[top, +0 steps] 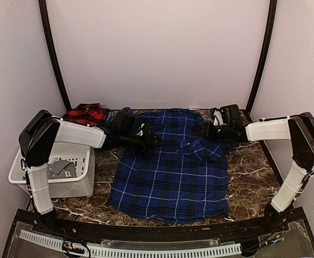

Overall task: Fold and stack the long sleeve shirts
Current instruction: Place the sleeve at the center of the board, then pick up the sleeve from the center of the board.

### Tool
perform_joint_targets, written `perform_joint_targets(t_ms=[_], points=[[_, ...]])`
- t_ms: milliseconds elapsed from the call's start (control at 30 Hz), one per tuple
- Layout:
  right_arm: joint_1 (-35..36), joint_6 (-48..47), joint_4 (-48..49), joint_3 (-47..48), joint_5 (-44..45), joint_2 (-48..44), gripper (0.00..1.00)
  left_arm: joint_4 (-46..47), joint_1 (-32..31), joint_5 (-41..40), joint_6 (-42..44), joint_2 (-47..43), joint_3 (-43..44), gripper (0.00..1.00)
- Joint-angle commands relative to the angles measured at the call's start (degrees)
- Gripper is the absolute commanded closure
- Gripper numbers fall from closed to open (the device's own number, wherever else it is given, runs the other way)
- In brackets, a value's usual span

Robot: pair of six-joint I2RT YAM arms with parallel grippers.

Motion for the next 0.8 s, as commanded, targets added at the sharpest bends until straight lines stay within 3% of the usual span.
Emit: perform_joint_targets(t_ms=[0,333,500,667,767], points=[[-3.79,-0.11,-2.71,3.54,-8.55,4.91,0.45,1.38,-0.54,-2.07,-2.41,-0.01,1.71,0.41],[-4.45,0.32,-0.32,5.66,-13.49,12.61,0.44,2.68,-0.76,-4.08,-6.92,1.57,3.47,0.41],[-4.19,1.37,2.72,6.66,-15.49,14.76,0.5,1.21,-0.92,-5.38,-8.2,1.7,4.71,0.4],[-3.2,1.08,4.75,5.75,-14.72,13.01,0.81,1.47,-1.0,-5.36,-12.88,1.77,4.62,0.4],[-1.11,-0.67,6.36,3.55,-11.81,9.13,0.93,4.49,-1.23,-4.31,-17.61,1.69,3.78,0.38]])
